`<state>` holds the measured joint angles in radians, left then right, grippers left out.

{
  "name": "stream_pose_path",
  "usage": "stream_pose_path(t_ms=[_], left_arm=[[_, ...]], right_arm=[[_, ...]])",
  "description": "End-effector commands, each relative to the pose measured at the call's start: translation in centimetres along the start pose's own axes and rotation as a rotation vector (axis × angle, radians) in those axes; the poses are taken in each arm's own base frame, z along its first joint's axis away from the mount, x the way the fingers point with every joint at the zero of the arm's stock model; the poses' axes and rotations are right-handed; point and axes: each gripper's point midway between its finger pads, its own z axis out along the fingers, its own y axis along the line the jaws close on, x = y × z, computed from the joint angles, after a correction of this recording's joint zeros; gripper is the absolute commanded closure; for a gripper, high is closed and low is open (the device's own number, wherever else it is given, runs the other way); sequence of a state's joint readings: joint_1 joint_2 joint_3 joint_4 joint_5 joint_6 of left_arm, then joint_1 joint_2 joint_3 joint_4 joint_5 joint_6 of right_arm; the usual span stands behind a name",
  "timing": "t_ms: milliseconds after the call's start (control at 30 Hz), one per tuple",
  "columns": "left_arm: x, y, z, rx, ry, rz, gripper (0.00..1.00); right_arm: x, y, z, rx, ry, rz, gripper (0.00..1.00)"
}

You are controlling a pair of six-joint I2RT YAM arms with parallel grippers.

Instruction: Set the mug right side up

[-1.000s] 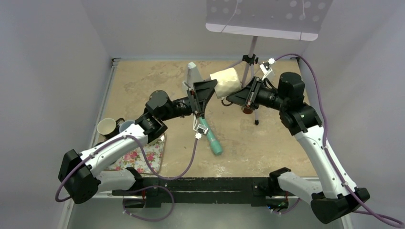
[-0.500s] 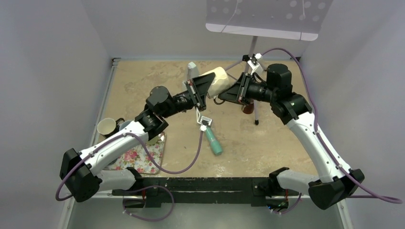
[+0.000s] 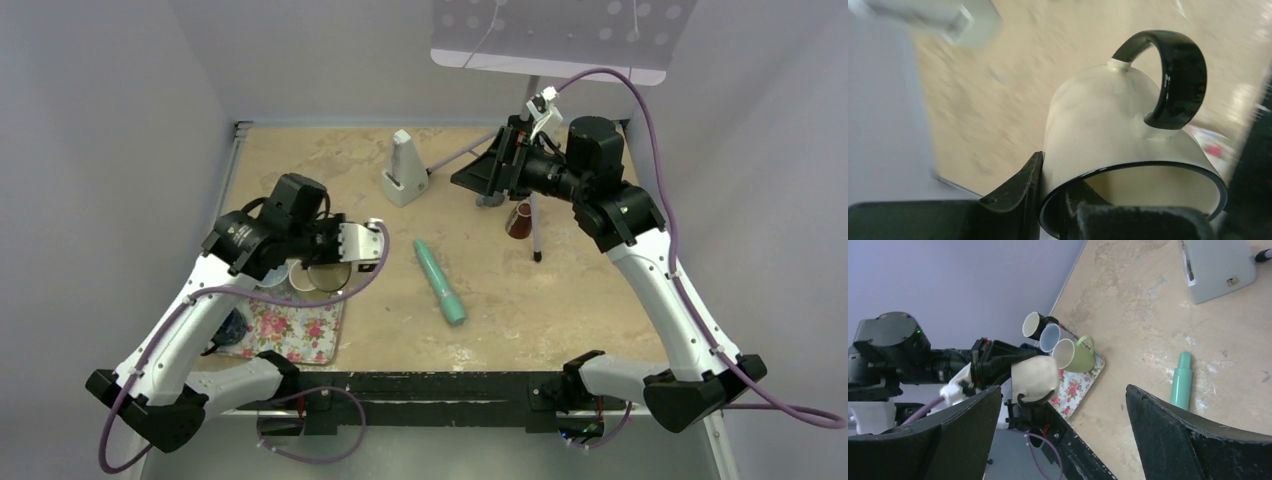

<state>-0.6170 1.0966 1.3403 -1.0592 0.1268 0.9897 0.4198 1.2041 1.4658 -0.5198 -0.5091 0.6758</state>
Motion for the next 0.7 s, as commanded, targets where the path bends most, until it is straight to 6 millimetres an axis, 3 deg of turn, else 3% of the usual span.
stream_pose_path(t_ms=[0,133,233,300,500,667], left_arm=[[6.9,-11.2,-5.9,0.324,0.304,-0.517,1.0],[11.4,-15.6,-6.5,0.297,0.407,-0.554,1.0],[14.6,-17.2,-5.9,0.255,0.48,-0.537,1.0],[15.9,-16.9,-5.4,0.225,0.503,-0.558,1.0],[19.8,-12.9,-4.8,0.087,0.565,-0.711,1.0],[21.2,-12.9,-4.7,0.121,0.579,-0.763,1.0]], right_arm=[[-0.4,-0.5,-0.4,0.015,-0.038,-0.093,0.01],[0.7,-1.5,0.7,-0.003,0.004,-0.121,0.01],[1.4,-2.5,1.8,-0.005,0.047,-0.136,0.01],[1.5,-2.5,2.2,-0.018,0.068,-0.151,0.01],[1.2,-2.8,2.4,-0.005,0.078,-0.207,0.01],[1.5,-3.6,2.3,0.02,0.081,-0.22,0.01]])
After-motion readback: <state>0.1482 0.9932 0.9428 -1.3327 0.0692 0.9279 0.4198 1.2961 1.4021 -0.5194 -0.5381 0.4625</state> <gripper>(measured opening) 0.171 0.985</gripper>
